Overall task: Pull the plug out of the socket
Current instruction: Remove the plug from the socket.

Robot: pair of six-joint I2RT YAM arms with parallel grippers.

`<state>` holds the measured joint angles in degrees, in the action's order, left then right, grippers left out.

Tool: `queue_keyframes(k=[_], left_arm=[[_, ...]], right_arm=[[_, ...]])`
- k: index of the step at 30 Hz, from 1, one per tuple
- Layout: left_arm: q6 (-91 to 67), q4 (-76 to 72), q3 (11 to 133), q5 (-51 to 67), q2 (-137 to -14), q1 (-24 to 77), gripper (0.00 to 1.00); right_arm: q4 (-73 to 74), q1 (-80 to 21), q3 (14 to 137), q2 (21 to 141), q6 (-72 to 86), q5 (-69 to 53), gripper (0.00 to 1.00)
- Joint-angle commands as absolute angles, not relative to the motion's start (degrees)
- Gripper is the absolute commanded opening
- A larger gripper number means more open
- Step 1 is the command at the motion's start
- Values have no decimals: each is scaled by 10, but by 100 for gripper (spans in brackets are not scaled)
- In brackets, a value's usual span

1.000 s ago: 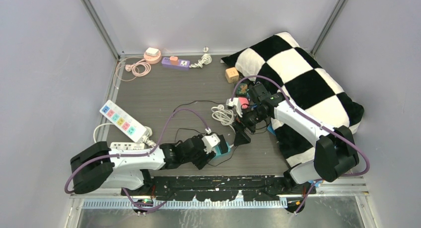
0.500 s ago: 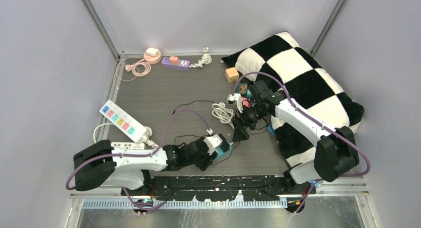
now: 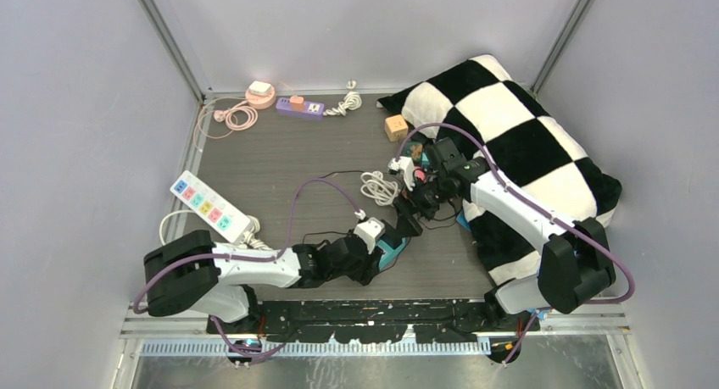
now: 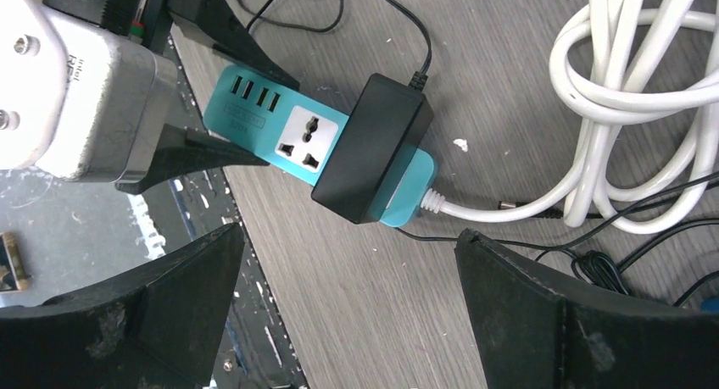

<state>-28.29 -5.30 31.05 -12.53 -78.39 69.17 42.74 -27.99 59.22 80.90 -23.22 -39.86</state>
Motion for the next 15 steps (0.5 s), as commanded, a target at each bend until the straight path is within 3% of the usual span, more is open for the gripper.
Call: queue_keyframes(k=[1, 11, 15], left_arm=[[-337, -124, 331, -171, -793, 692, 0], [-370, -164, 330, -181, -823, 693, 0], [-377, -167, 327, -187, -822, 693, 0]], right_arm=[[373, -286, 581, 804, -197, -364, 100], [316, -304, 560, 826, -162, -338, 99], [307, -318, 561, 832, -155, -333, 88]])
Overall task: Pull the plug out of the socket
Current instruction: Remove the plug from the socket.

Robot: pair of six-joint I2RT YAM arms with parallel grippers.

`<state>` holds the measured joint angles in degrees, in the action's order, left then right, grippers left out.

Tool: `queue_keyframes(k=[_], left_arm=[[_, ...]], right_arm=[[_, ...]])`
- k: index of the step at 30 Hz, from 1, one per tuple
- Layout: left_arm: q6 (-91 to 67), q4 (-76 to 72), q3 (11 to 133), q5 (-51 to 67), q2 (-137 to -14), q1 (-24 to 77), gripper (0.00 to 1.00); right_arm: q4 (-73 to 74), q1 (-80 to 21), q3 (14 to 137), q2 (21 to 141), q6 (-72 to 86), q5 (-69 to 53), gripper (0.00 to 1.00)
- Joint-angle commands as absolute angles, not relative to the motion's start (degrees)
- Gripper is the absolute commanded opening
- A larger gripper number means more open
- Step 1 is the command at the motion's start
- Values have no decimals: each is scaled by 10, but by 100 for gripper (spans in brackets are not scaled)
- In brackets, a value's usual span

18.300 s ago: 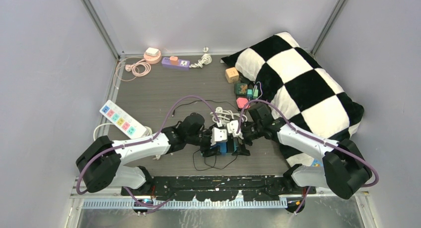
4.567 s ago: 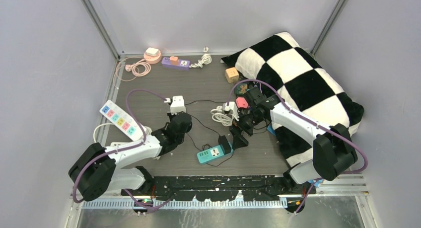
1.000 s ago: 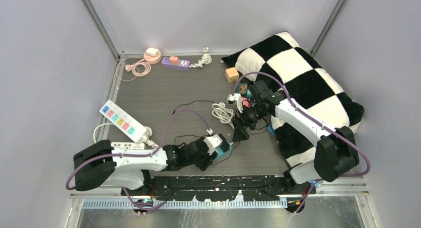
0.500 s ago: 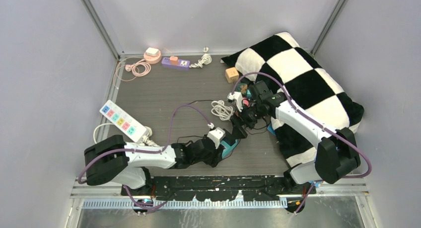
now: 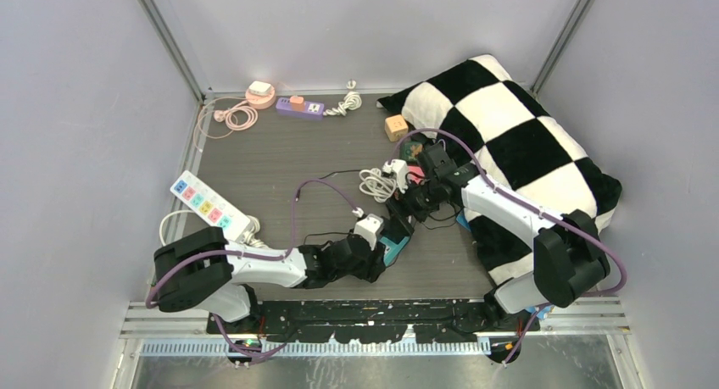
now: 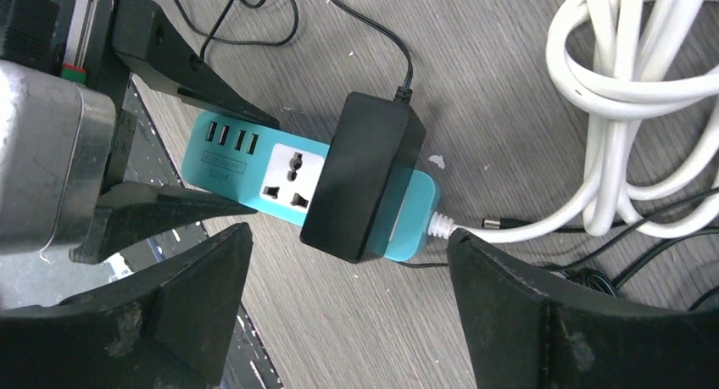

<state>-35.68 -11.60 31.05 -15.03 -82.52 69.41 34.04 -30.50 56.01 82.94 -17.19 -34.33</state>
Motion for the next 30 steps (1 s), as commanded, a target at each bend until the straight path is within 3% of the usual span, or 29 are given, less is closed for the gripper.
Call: queue_keyframes(k=[1, 6, 23, 30], left_arm=[[-380, -170, 324, -190, -821, 693, 0], [-398, -197, 309, -195, -817, 693, 0], [-430, -242, 264, -238, -793, 693, 0], [-435, -257, 257, -238, -792, 693, 0]], right_arm=[[303, -321, 560, 832, -153, -332, 86], [283, -332, 550, 828, -152, -309, 74], [218, -389, 523, 823, -158, -202, 58], [202, -397, 517, 824, -153, -197, 57]])
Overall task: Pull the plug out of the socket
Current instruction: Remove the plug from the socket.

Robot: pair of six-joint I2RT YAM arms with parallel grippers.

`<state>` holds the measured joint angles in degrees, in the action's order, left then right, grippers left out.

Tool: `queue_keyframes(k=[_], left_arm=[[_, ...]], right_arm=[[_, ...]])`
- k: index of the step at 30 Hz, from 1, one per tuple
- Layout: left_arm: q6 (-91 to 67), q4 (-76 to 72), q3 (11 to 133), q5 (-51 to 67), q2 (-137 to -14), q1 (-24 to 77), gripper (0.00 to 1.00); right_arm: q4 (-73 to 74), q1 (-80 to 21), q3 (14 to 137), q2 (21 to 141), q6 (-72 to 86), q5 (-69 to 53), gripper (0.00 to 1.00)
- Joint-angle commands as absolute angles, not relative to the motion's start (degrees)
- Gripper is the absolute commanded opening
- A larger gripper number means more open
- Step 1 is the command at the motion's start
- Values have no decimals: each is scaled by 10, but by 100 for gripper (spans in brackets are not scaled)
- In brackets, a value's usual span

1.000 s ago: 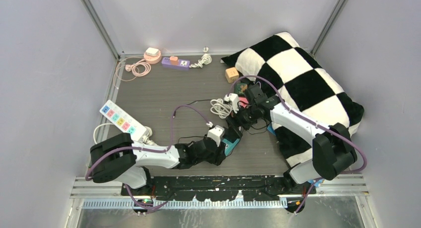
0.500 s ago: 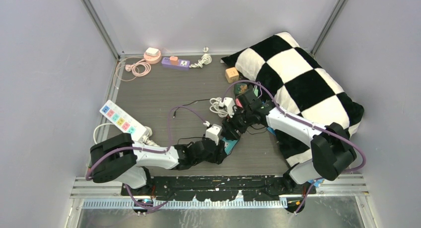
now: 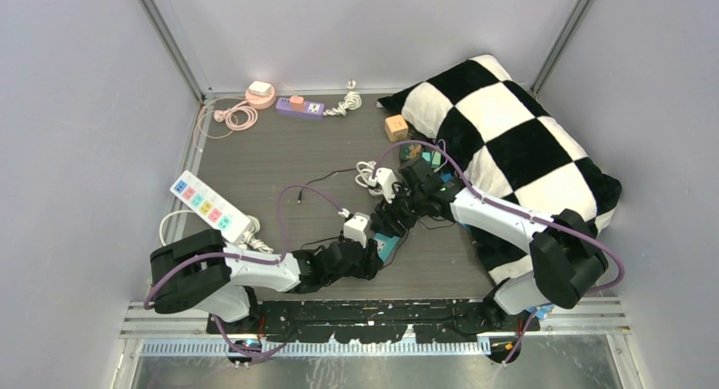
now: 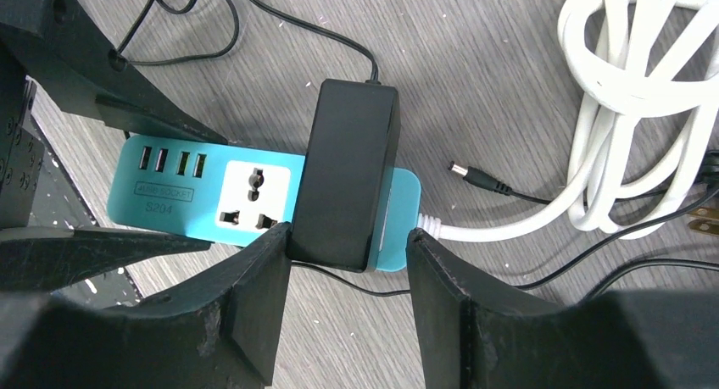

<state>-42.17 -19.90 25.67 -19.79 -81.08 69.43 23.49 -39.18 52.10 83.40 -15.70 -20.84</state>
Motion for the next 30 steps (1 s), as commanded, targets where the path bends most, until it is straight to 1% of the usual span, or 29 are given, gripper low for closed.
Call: queue_keyframes(k=[1, 9, 17, 23, 25, 30], left_arm=[[-434, -258, 257, -236, -793, 693, 0], [-438, -275, 252, -234, -796, 693, 0], [-449, -287, 234, -252, -783, 693, 0], [-454, -302, 218, -265, -772, 693, 0], [-450, -305, 216, -264, -770, 693, 0], [-443, -306, 216, -258, -775, 693, 0]], right_arm=[[197, -397, 516, 824, -150, -196, 57], [165, -411, 505, 824, -139, -185, 56], [170, -421, 507, 822, -149, -186, 30], [171, -432, 511, 824, -149, -178, 17], [169, -430, 516, 824, -136, -172, 15], [172, -404, 521, 824, -116, -207, 6]])
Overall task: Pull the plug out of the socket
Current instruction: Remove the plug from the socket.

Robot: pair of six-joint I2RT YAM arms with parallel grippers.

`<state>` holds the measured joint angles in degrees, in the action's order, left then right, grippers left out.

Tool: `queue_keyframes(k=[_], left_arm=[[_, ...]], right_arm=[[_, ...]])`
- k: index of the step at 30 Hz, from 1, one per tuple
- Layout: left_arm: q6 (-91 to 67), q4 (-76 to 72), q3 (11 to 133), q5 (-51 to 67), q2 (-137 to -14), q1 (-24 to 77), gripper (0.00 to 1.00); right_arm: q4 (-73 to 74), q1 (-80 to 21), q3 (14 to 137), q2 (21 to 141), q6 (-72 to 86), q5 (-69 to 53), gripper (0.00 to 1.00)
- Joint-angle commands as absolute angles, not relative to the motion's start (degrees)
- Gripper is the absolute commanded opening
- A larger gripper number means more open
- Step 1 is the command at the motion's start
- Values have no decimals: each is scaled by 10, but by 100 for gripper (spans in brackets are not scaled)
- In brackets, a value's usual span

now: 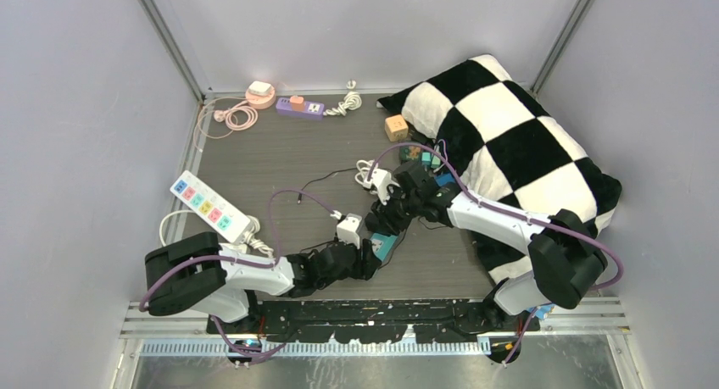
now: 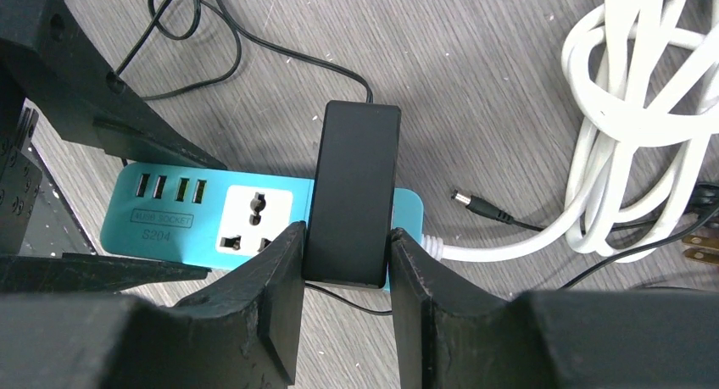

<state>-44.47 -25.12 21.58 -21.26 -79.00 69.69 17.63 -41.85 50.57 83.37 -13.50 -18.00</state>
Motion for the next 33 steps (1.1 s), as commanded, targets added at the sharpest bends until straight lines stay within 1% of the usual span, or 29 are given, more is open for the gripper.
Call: queue_keyframes(k=[1, 3, 6, 9, 13, 16, 18, 22, 26, 33], left_arm=[[-443, -306, 216, -258, -777, 693, 0], [-443, -310, 216, -258, -781, 693, 0], [-445, -316, 214, -257, -784, 693, 0], [-449, -323, 209, -262, -783, 693, 0], [-450, -325, 205, -265, -781, 693, 0], [-449, -326, 204, -266, -782, 693, 0], [-448, -328, 204, -265, -785, 693, 0], [-444, -329, 205, -263, -789, 693, 0], [-443, -330, 205, -264, -790, 693, 0], [-442, -331, 204, -269, -793, 693, 0]], right_arm=[[172, -401, 521, 824, -115, -213, 3], [174, -398, 520, 824, -115, -228, 1], [173, -400, 513, 819, -125, -253, 1], [176, -425, 506, 810, -152, -269, 1], [172, -451, 503, 804, -167, -243, 1], [159, -441, 507, 808, -146, -202, 1], [150, -422, 506, 807, -124, -202, 1], [145, -388, 503, 800, -105, -232, 1], [148, -385, 501, 803, -109, -265, 1], [165, -431, 498, 797, -152, -285, 1]])
